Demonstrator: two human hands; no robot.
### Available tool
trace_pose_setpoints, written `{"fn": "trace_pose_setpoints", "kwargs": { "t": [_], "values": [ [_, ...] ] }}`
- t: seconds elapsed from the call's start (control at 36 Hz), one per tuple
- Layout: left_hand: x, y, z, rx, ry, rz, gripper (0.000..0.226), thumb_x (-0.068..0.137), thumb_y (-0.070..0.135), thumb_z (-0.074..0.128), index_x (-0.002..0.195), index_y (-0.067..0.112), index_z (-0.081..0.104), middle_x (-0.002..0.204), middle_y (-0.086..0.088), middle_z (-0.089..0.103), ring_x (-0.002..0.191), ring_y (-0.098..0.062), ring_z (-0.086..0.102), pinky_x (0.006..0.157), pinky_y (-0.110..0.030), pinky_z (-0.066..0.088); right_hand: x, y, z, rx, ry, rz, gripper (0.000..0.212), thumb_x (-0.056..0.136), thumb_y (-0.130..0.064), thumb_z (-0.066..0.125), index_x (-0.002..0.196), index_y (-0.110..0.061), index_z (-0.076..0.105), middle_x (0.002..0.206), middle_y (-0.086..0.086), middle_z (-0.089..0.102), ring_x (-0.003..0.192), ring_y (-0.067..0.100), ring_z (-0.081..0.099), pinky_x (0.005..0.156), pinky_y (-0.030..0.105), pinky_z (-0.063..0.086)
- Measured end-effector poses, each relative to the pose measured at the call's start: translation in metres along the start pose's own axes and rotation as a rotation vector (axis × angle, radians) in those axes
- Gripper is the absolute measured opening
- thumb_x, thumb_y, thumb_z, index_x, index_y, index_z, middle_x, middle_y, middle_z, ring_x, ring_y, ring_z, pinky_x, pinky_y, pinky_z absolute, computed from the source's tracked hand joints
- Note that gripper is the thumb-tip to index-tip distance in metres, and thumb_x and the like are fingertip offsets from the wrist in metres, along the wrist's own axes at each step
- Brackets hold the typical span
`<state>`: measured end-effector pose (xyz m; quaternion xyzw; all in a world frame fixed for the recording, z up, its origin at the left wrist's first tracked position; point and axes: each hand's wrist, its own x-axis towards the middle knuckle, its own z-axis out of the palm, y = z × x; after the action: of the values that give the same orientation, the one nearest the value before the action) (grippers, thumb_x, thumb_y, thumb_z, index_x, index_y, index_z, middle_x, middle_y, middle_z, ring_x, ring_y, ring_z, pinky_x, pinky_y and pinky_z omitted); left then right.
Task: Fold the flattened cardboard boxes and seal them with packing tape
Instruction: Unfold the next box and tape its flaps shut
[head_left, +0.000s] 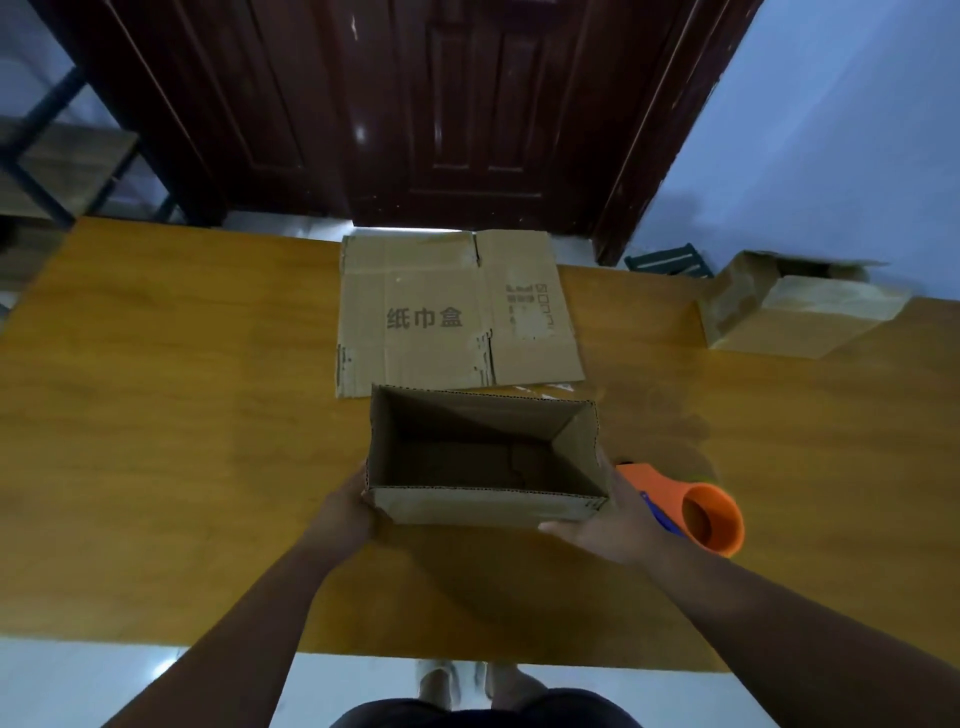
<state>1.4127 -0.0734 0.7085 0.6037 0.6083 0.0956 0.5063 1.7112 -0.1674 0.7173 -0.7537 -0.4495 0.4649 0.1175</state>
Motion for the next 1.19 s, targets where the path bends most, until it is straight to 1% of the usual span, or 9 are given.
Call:
{"fn": "trace_pose_setpoints", "kwargs": {
  "t": [0.08, 0.17, 0.31, 0.42, 0.53, 0.72, 0.89, 1.06, 1.19],
  "values": [
    [-0.007, 0.036, -0.013, -0.708, -0.028, -0.035, 0.029, 0.100, 0.018, 0.044, 0.096, 0.021, 0.073, 0.081, 0.004, 0.071, 0.076, -0.013, 0.063, 0.062, -0.022, 0.049, -0.004, -0.004, -0.001, -0.046, 0.055, -0.086, 0.121, 0.058, -0.063, 0.078, 0.130, -0.064, -0.019, 0.152, -0.019, 0.013, 0.132, -0.001, 0.017, 0.111, 0.026, 0.018],
    [-0.012, 0.064, -0.023, -0.993, -0.050, -0.011, 0.058, 0.085, 0.059, 0.040, 0.124, 0.021, 0.060, 0.114, -0.002, 0.068, 0.104, -0.018, 0.063, 0.085, -0.037, 0.050, -0.006, -0.009, -0.002, -0.095, 0.071, -0.129, 0.121, 0.062, -0.059, 0.079, 0.126, -0.062, -0.024, 0.149, -0.020, 0.017, 0.139, 0.006, 0.019, 0.112, 0.028, 0.017],
    [-0.017, 0.092, -0.018, -0.616, 0.049, 0.067, 0.045, 0.098, 0.029, 0.048, 0.140, 0.041, 0.038, 0.134, 0.004, 0.044, 0.110, -0.014, 0.049, 0.085, -0.027, 0.046, -0.009, -0.014, -0.014, -0.005, 0.012, -0.021, 0.128, 0.052, -0.060, 0.083, 0.151, -0.032, 0.007, 0.157, -0.005, 0.023, 0.140, 0.016, 0.030, 0.116, 0.038, 0.028],
    [-0.018, 0.091, -0.019, -0.407, 0.067, 0.062, 0.051, 0.101, 0.009, 0.035, 0.142, 0.039, 0.034, 0.131, 0.005, 0.047, 0.117, -0.018, 0.044, 0.091, -0.030, 0.040, -0.020, -0.027, -0.028, -0.106, -0.137, 0.037, 0.151, 0.035, -0.080, 0.075, 0.142, -0.043, -0.024, 0.157, -0.017, -0.006, 0.147, 0.018, 0.003, 0.116, 0.037, 0.016],
    [-0.017, 0.095, -0.020, -0.269, 0.077, -0.011, 0.055, 0.097, 0.002, 0.034, 0.145, 0.028, 0.031, 0.133, -0.006, 0.051, 0.122, -0.028, 0.046, 0.103, -0.048, 0.042, -0.035, -0.034, -0.037, -0.054, -0.186, -0.060, 0.132, 0.048, -0.087, 0.056, 0.142, -0.041, -0.024, 0.158, -0.010, -0.017, 0.147, 0.019, -0.004, 0.119, 0.042, 0.013],
    [-0.014, 0.101, -0.014, -0.160, 0.157, -0.060, 0.055, 0.095, -0.003, 0.033, 0.146, 0.016, 0.030, 0.124, -0.012, 0.054, 0.091, -0.020, 0.050, 0.073, -0.033, 0.043, -0.023, -0.077, -0.047, 0.619, 0.271, -0.090, 0.088, 0.079, -0.059, 0.060, 0.149, -0.045, 0.008, 0.154, -0.003, 0.029, 0.138, 0.022, 0.032, 0.104, 0.040, 0.031],
    [-0.014, 0.106, -0.013, -0.039, 0.239, -0.092, 0.051, 0.093, -0.005, 0.035, 0.142, 0.009, 0.037, 0.131, -0.017, 0.052, 0.115, -0.033, 0.051, 0.082, -0.036, 0.044, 0.001, -0.109, -0.047, -0.275, 0.330, -0.273, 0.045, 0.089, -0.039, 0.062, 0.132, -0.031, 0.052, 0.133, -0.002, 0.054, 0.115, 0.016, 0.056, 0.096, 0.033, 0.048],
    [-0.018, 0.104, -0.015, 0.098, 0.289, -0.056, 0.023, 0.091, 0.003, 0.045, 0.111, 0.011, 0.055, 0.080, -0.002, 0.053, 0.061, -0.016, 0.050, 0.042, -0.025, 0.035, 0.007, -0.121, -0.048, -0.393, 0.470, -0.218, 0.030, 0.096, -0.047, 0.048, 0.100, -0.022, 0.064, 0.082, -0.004, 0.062, 0.069, 0.012, 0.059, 0.059, 0.030, 0.053],
    [-0.027, 0.104, -0.016, 0.209, 0.301, -0.045, 0.030, 0.092, 0.028, 0.055, 0.119, 0.015, 0.051, 0.102, -0.007, 0.056, 0.083, -0.027, 0.058, 0.068, -0.040, 0.053, 0.016, -0.131, -0.057, -0.472, 0.463, -0.097, 0.034, 0.094, -0.056, 0.046, 0.101, -0.026, 0.059, 0.079, -0.007, 0.057, 0.068, 0.013, 0.056, 0.054, 0.029, 0.047]
  ]
}}
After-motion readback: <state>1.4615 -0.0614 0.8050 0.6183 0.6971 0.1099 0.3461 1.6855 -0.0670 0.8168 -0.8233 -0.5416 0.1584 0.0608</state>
